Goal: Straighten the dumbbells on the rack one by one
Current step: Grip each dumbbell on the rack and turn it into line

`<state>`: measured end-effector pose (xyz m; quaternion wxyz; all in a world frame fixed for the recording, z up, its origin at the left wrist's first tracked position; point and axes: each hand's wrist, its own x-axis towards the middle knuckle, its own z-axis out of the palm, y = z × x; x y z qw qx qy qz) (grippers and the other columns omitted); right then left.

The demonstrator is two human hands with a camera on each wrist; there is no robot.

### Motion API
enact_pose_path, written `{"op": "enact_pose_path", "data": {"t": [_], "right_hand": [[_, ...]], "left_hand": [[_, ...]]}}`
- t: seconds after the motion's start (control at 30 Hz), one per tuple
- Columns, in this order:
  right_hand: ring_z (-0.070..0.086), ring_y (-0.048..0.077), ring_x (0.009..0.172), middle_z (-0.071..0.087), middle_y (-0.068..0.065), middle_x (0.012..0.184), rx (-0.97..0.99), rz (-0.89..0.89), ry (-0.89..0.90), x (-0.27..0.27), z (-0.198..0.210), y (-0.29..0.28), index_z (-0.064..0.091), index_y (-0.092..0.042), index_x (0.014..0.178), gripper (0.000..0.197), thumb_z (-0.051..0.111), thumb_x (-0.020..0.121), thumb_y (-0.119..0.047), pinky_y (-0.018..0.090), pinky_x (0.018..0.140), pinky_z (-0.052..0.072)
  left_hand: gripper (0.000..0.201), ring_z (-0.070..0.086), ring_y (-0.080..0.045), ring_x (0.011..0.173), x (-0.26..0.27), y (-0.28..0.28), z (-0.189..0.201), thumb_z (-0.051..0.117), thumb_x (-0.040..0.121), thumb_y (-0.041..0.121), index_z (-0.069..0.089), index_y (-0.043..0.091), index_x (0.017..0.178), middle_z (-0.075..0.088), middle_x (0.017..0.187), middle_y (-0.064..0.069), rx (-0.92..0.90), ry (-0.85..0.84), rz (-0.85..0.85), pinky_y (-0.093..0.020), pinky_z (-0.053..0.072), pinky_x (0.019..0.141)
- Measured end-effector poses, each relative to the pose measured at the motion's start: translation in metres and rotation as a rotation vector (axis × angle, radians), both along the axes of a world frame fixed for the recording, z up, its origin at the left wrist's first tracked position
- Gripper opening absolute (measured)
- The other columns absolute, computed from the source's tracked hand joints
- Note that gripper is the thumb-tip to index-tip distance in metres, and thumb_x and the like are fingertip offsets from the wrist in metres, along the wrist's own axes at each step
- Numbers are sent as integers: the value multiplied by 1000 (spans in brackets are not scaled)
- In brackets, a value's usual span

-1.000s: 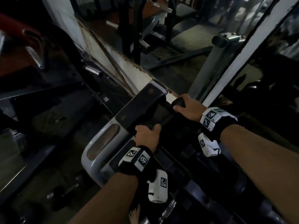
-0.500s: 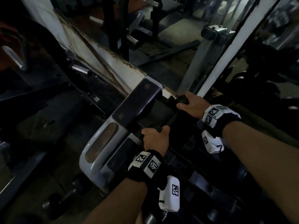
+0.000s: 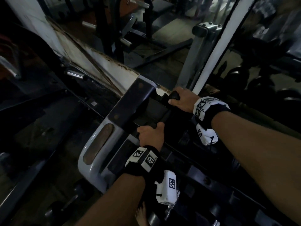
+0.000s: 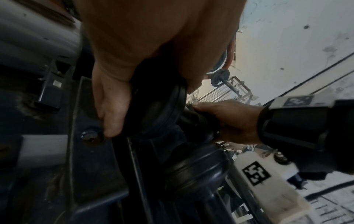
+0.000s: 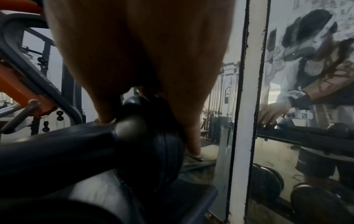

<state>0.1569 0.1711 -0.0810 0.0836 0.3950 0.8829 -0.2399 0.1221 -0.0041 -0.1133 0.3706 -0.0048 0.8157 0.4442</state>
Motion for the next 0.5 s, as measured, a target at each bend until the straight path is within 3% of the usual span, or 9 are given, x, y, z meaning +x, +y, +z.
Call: {"op": "enact_pose_path", "data": {"t": [0.1, 0.17, 0.23, 0.3, 0.33, 0.37, 0.43, 0.5], "right_hand": [[52, 35, 124, 49, 18, 140, -22, -60, 36, 17, 8, -9, 36, -12, 142, 70, 56, 89, -53, 40, 100, 44], [50, 33, 128, 48, 15, 143, -51, -159, 143, 43, 18, -14, 35, -12, 145, 70, 56, 90, -51, 34, 101, 42], [55, 29, 121, 57, 11, 132, -54, -280, 247, 76, 29, -21, 45, -14, 138, 60, 57, 90, -47, 28, 91, 41], [59, 25, 97, 59, 5, 101, -17, -382, 309, 117, 35, -29, 57, -18, 110, 36, 59, 85, -45, 27, 76, 39], [57, 25, 88, 56, 4, 92, 8, -423, 320, 137, 37, -33, 56, -19, 95, 29, 58, 82, -44, 28, 71, 38], [58, 28, 85, 58, 6, 89, 19, -465, 316, 156, 35, -38, 57, -15, 91, 30, 58, 79, -43, 30, 69, 40], [62, 35, 91, 64, 14, 98, -7, -530, 290, 190, 30, -49, 62, -7, 97, 40, 59, 79, -42, 33, 71, 45], [61, 36, 86, 61, 19, 91, -53, -570, 244, 217, 23, -62, 58, 0, 89, 43, 61, 84, -43, 33, 67, 42]], "left_hand": [[80, 52, -40, 122, -2, -5, 8, 59, 88, 48, 31, -9, 136, 49, 137, -26, -85, 81, -95, -36, 45, 96], [91, 46, -38, 130, -6, -9, 18, 57, 88, 55, 25, -11, 143, 43, 144, -26, -102, 137, -139, -35, 39, 99], [96, 42, -40, 134, -10, -12, 30, 58, 86, 57, 22, -8, 147, 39, 148, -26, -104, 217, -124, -40, 37, 105], [85, 45, -42, 130, -5, -14, 47, 61, 86, 50, 30, -2, 145, 42, 146, -25, -76, 355, -109, -43, 39, 105], [75, 48, -41, 128, 0, -14, 56, 61, 87, 46, 38, 1, 142, 47, 142, -24, -54, 436, -134, -41, 40, 103], [64, 51, -38, 125, 7, -13, 64, 60, 89, 41, 45, 3, 138, 52, 138, -21, -28, 513, -177, -38, 41, 101], [46, 56, -32, 119, 26, -9, 77, 60, 91, 32, 58, 4, 127, 61, 129, -17, 29, 619, -292, -33, 43, 96], [36, 60, -30, 115, 49, -1, 80, 61, 91, 28, 65, 4, 118, 67, 121, -15, 43, 640, -401, -31, 44, 93]]}}
